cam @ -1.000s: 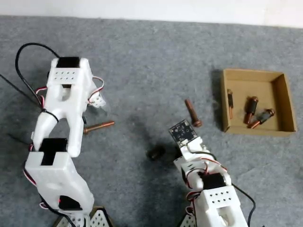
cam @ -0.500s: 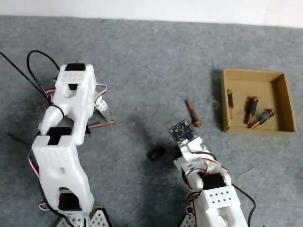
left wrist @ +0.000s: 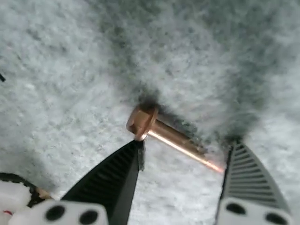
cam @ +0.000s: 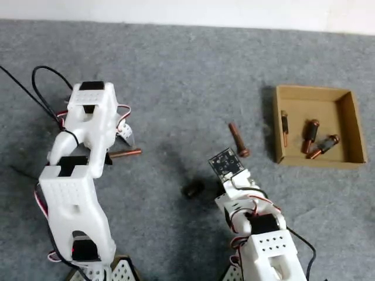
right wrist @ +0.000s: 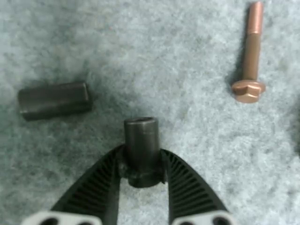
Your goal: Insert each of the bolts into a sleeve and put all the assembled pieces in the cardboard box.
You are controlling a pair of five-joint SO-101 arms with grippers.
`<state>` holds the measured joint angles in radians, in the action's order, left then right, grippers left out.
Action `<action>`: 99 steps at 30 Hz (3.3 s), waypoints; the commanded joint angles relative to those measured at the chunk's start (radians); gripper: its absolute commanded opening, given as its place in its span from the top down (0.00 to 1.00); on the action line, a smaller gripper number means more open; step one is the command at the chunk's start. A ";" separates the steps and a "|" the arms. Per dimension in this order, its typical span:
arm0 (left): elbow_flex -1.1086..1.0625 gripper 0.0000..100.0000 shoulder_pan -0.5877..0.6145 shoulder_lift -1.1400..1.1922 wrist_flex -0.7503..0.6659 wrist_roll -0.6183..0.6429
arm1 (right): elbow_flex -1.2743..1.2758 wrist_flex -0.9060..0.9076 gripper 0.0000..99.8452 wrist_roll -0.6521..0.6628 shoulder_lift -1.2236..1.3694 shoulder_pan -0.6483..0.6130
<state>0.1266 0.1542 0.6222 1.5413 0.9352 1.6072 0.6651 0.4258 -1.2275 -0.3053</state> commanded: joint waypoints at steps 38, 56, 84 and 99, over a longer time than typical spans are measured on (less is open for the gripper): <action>-0.588 1.00 -0.093 -1.259 -0.381 -0.336 | 0.016 0.038 1.00 -0.011 -0.334 -0.048; -1.305 1.00 -0.420 -2.034 -0.741 -0.206 | 0.125 0.027 1.00 -0.011 -0.610 -0.283; -1.607 1.00 -0.562 -2.045 -1.267 -0.043 | 0.223 -0.117 1.00 -0.003 -0.604 -0.343; -1.595 1.00 -0.624 -2.414 -0.957 -0.043 | 0.223 -0.117 1.00 -0.003 -0.601 -0.334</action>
<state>-1.4937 -0.4457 -1.7929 0.5577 0.8846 1.6732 0.5808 0.4258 -1.8213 -0.6521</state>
